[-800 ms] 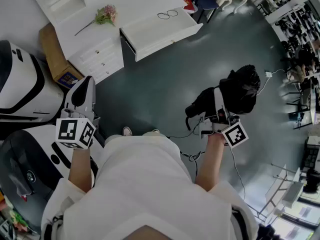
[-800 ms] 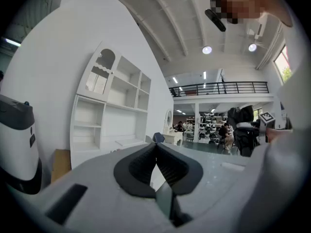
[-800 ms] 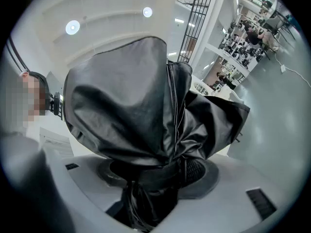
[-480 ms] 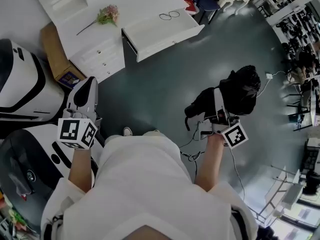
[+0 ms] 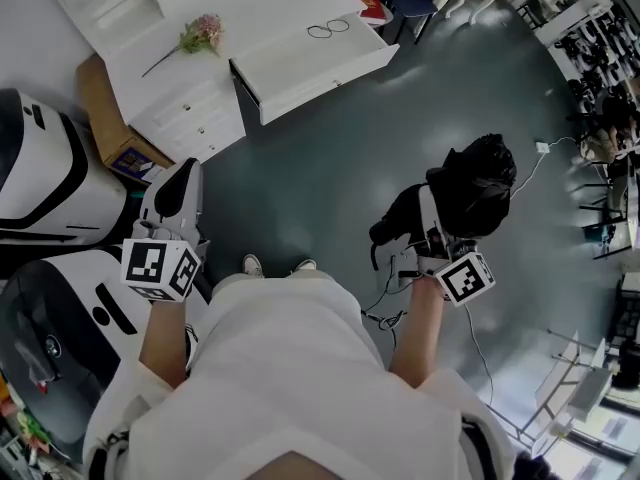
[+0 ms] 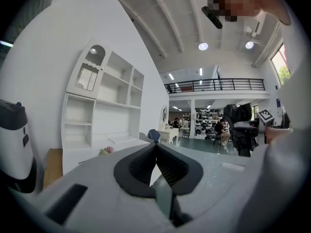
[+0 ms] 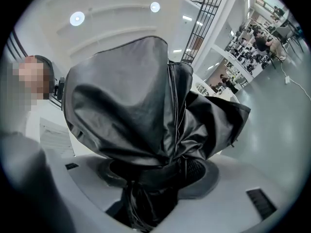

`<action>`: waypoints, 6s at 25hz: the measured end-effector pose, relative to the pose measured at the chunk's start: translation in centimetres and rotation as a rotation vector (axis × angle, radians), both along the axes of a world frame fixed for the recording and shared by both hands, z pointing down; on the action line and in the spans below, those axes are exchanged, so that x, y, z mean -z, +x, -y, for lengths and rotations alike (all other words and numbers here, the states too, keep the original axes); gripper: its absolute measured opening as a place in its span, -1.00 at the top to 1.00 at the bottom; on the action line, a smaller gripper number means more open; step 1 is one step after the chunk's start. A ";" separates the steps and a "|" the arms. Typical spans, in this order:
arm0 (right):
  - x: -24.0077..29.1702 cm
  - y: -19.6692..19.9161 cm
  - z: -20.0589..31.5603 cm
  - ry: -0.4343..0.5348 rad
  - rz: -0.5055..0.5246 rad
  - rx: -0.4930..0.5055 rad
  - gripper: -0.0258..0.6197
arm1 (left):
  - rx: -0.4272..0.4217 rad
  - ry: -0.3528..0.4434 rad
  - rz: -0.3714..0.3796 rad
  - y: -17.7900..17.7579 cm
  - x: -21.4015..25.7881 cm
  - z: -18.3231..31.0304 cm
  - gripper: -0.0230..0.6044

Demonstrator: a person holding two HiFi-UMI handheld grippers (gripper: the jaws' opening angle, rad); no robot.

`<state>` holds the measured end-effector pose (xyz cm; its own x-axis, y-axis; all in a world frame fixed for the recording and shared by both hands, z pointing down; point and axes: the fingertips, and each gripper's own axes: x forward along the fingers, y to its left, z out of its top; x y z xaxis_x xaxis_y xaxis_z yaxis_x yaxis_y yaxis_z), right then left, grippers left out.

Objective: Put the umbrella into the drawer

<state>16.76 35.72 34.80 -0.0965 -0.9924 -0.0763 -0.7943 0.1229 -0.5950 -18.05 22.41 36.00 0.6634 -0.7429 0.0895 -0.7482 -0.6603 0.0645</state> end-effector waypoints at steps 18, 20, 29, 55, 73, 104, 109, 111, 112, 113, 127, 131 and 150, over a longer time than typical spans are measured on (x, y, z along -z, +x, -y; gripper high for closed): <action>-4.7 4.9 1.0 -0.072 0.043 0.072 0.15 | -0.009 -0.034 0.042 7.1 -2.4 0.2 0.88; -4.7 5.1 2.2 -0.080 0.024 0.075 0.15 | -0.032 -0.038 0.037 8.4 -2.8 1.6 0.88; -4.8 6.2 13.4 -0.133 0.013 0.082 0.15 | -0.058 -0.081 0.015 10.9 -4.1 12.4 0.88; -4.8 5.7 34.3 -0.212 0.124 -0.023 0.15 | -0.303 -0.219 -0.118 16.9 -5.1 34.2 0.88; -11.0 10.0 47.4 -0.262 0.296 0.168 0.14 | -0.148 -0.256 -0.040 22.0 -4.6 38.6 0.88; -32.8 7.3 59.0 -0.675 0.665 0.072 0.14 | 0.094 -0.412 0.089 21.4 -9.9 39.3 0.88; -35.6 6.5 60.0 -0.755 0.652 0.014 0.14 | 0.113 -0.418 0.089 21.0 -9.9 39.7 0.88; -36.5 6.3 60.3 -0.778 0.635 -0.005 0.14 | 0.122 -0.423 0.087 20.7 -10.0 39.8 0.88; -36.9 6.1 60.5 -0.793 0.630 -0.011 0.14 | 0.127 -0.427 0.087 20.6 -10.1 39.8 0.88; -37.4 6.0 60.6 -0.809 0.629 -0.020 0.14 | 0.131 -0.430 0.086 20.5 -10.1 39.8 0.88; -43.4 6.8 61.0 -1.002 0.608 -0.231 0.14 | 0.154 -0.427 0.105 20.2 -9.9 40.2 0.88; -44.0 6.8 60.8 -1.031 0.553 -0.226 0.14 | 0.152 -0.416 0.111 20.5 -9.7 40.1 0.88; -47.4 5.4 60.5 -1.194 0.337 -0.171 0.11 | 0.243 -0.445 0.087 17.7 -10.2 38.2 0.88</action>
